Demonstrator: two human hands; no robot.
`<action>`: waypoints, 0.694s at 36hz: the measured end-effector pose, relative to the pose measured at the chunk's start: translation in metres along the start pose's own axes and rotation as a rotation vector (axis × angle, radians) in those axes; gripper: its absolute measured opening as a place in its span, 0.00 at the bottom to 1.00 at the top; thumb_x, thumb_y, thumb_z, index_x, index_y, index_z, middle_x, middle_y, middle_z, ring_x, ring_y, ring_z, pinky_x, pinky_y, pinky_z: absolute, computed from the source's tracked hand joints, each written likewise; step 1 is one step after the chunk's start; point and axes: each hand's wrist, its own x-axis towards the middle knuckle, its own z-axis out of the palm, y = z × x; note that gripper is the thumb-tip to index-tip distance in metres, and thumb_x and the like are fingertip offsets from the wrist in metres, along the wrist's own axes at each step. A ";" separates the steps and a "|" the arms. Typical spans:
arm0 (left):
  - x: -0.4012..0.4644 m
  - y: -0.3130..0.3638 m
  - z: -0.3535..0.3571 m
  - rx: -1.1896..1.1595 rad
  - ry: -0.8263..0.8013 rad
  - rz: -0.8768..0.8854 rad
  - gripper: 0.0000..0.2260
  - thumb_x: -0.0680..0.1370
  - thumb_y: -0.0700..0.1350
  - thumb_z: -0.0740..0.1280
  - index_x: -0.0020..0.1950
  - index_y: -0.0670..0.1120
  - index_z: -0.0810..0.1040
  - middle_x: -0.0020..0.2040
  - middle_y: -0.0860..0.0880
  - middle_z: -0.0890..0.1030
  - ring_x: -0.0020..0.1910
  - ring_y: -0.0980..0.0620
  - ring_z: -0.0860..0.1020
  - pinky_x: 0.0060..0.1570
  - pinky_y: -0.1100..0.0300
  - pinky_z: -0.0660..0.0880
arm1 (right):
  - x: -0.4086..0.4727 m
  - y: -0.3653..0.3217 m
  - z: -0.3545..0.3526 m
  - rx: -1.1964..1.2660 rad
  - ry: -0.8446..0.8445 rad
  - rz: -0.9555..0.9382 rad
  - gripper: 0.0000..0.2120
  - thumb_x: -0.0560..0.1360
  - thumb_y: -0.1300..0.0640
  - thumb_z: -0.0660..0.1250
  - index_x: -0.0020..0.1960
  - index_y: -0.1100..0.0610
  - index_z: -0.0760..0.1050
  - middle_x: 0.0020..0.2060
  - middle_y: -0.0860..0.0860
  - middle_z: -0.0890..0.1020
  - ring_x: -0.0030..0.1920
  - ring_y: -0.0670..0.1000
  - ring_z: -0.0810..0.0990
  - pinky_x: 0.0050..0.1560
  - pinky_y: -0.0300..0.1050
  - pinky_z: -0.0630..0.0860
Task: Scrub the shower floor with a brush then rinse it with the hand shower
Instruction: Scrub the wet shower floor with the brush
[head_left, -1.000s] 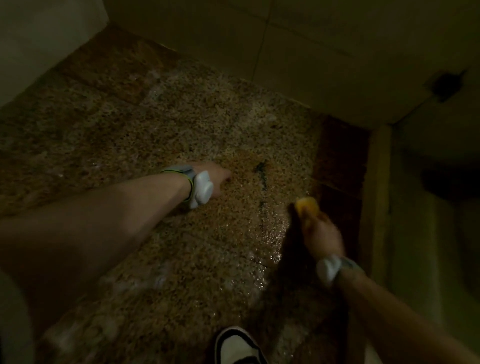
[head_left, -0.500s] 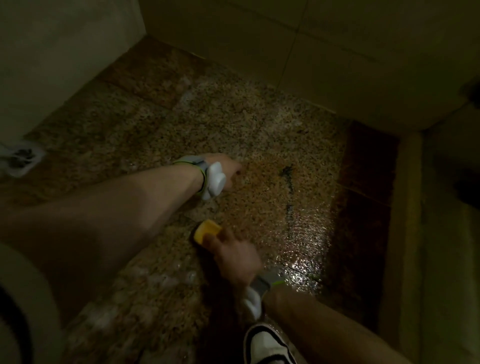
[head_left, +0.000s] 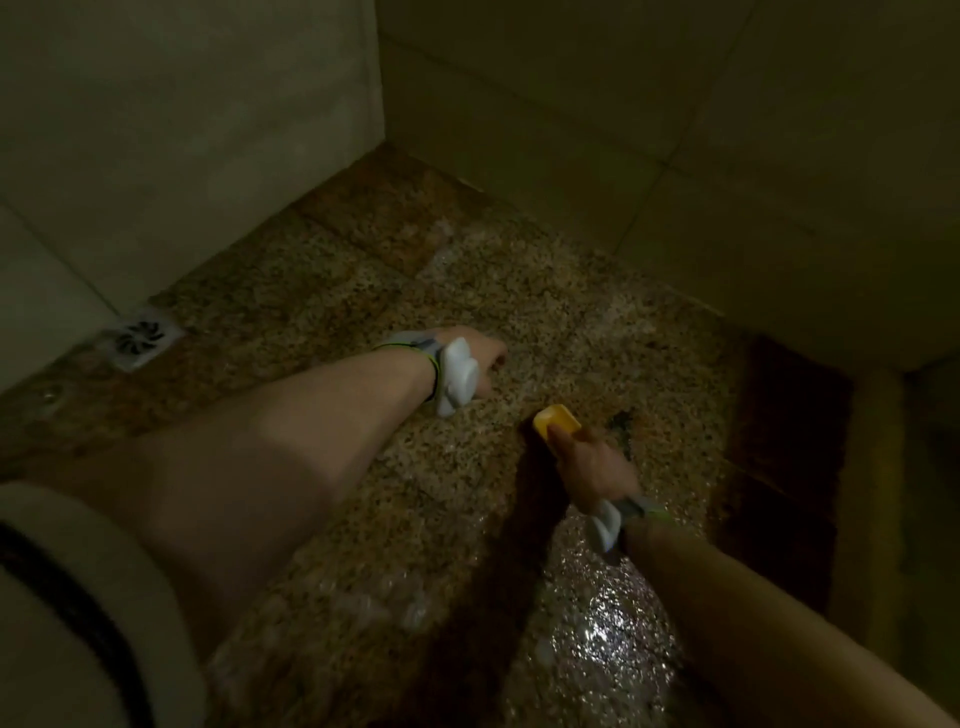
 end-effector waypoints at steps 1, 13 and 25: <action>-0.004 0.002 -0.001 -0.019 0.009 0.010 0.28 0.77 0.45 0.65 0.76 0.52 0.63 0.61 0.43 0.79 0.48 0.44 0.82 0.47 0.46 0.82 | 0.000 -0.001 -0.003 -0.003 -0.012 0.004 0.23 0.83 0.50 0.57 0.77 0.43 0.56 0.63 0.59 0.71 0.47 0.59 0.80 0.44 0.54 0.82; 0.053 -0.011 0.006 -0.013 0.027 0.046 0.34 0.73 0.42 0.71 0.76 0.53 0.63 0.68 0.44 0.75 0.55 0.43 0.79 0.50 0.47 0.82 | 0.034 0.032 -0.001 -0.004 0.000 0.077 0.29 0.83 0.45 0.59 0.80 0.41 0.51 0.66 0.57 0.71 0.51 0.60 0.80 0.41 0.50 0.79; 0.162 -0.019 -0.014 -0.122 0.066 -0.005 0.38 0.73 0.44 0.72 0.79 0.52 0.58 0.75 0.44 0.68 0.66 0.41 0.74 0.57 0.48 0.78 | 0.138 0.057 -0.007 -0.018 0.186 0.041 0.26 0.85 0.41 0.48 0.81 0.38 0.49 0.68 0.60 0.66 0.61 0.63 0.68 0.60 0.59 0.67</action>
